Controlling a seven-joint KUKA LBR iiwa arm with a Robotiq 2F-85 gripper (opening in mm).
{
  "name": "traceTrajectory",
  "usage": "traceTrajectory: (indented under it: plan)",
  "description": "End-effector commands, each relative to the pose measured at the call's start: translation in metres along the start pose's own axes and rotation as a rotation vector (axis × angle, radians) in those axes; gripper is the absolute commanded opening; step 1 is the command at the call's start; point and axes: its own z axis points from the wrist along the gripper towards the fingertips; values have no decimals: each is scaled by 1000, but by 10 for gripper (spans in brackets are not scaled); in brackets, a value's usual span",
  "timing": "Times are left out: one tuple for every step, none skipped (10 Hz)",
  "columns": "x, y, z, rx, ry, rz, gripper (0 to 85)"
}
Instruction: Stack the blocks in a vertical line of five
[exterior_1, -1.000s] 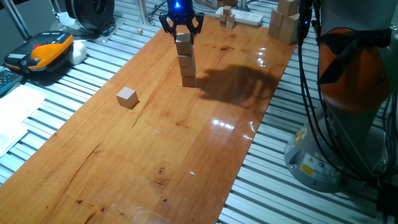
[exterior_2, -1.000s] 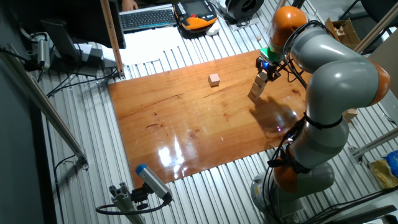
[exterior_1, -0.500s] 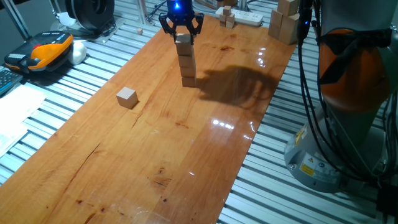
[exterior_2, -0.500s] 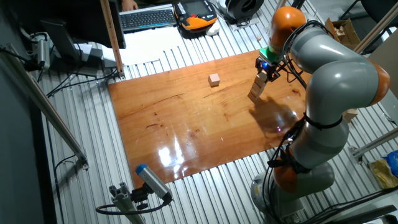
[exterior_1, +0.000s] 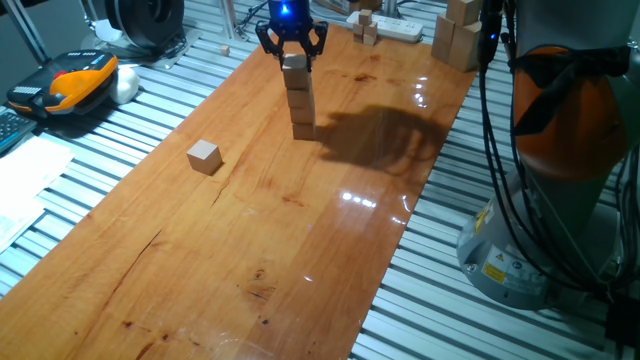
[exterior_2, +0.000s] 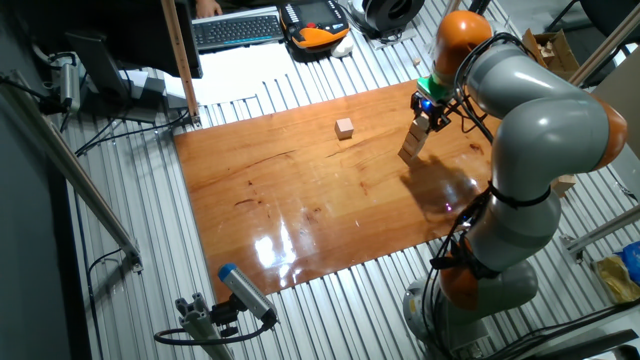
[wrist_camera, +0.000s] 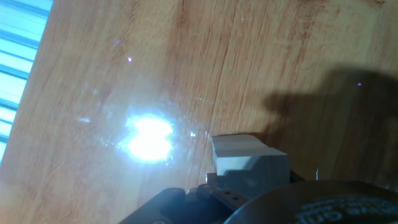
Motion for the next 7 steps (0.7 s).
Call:
traceTrajectory:
  plan:
    - [0, 0, 0, 2, -1, 4, 0]
    - [0, 0, 0, 3, -3, 6, 0]
    - [0, 0, 0, 5, -4, 7, 0]
    - [0, 0, 0, 5, -4, 7, 0]
    - [0, 1, 0, 5, -5, 7, 0]
    - [1, 1, 0, 7, -10, 9, 0]
    - [1, 1, 0, 8, -13, 15, 0]
